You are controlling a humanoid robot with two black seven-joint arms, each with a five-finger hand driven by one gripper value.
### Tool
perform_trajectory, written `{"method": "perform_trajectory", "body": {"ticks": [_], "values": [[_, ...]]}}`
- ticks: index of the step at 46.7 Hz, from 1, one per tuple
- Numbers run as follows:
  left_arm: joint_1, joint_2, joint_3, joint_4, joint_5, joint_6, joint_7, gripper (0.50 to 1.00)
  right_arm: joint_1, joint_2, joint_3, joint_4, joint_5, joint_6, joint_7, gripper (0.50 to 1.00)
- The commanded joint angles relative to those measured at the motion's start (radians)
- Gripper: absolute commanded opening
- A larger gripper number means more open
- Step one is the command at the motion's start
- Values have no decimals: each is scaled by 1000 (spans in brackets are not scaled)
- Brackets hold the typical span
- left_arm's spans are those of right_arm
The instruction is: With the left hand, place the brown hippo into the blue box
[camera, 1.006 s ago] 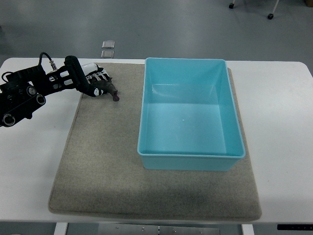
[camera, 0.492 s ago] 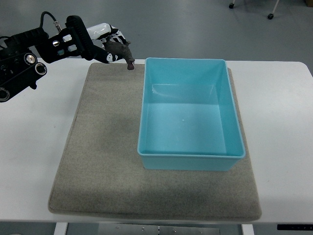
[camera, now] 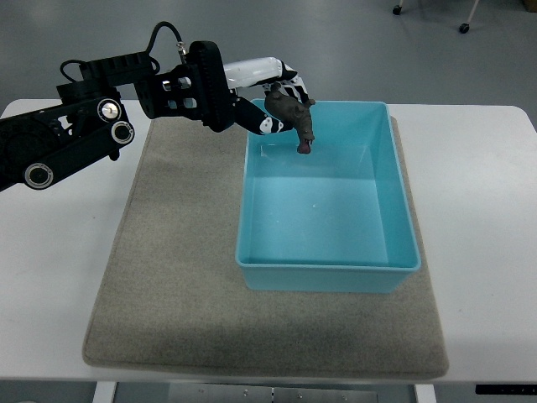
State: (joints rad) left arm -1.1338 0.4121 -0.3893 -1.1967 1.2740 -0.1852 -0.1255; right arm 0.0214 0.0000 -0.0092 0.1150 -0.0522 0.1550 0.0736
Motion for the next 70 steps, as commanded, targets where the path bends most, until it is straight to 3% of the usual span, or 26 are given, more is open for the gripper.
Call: {"method": "perform_trajectory", "body": {"ticks": [1, 34, 47, 48, 50, 55, 60, 70], "values": [[0, -33, 43, 0, 1, -2, 1, 500, 0, 0, 0, 0, 0, 0, 0, 936], [12, -130, 227, 11, 19, 0, 0, 500, 0, 0, 0, 0, 0, 0, 0, 936], [39, -134, 227, 14, 19, 56, -3, 500, 0, 0, 0, 0, 0, 0, 0, 936], [42, -134, 227, 14, 19, 67, -3, 508, 0, 0, 0, 0, 0, 0, 0, 936], [45, -134, 227, 14, 19, 79, -3, 570, 0, 0, 0, 0, 0, 0, 0, 936], [49, -134, 225, 15, 18, 119, -6, 760, 0, 0, 0, 0, 0, 0, 0, 936], [49, -134, 224, 15, 16, 147, -13, 878, 0, 0, 0, 0, 0, 0, 0, 936], [52, -134, 219, 15, -4, 165, -17, 958, 0, 0, 0, 0, 0, 0, 0, 936]]}}
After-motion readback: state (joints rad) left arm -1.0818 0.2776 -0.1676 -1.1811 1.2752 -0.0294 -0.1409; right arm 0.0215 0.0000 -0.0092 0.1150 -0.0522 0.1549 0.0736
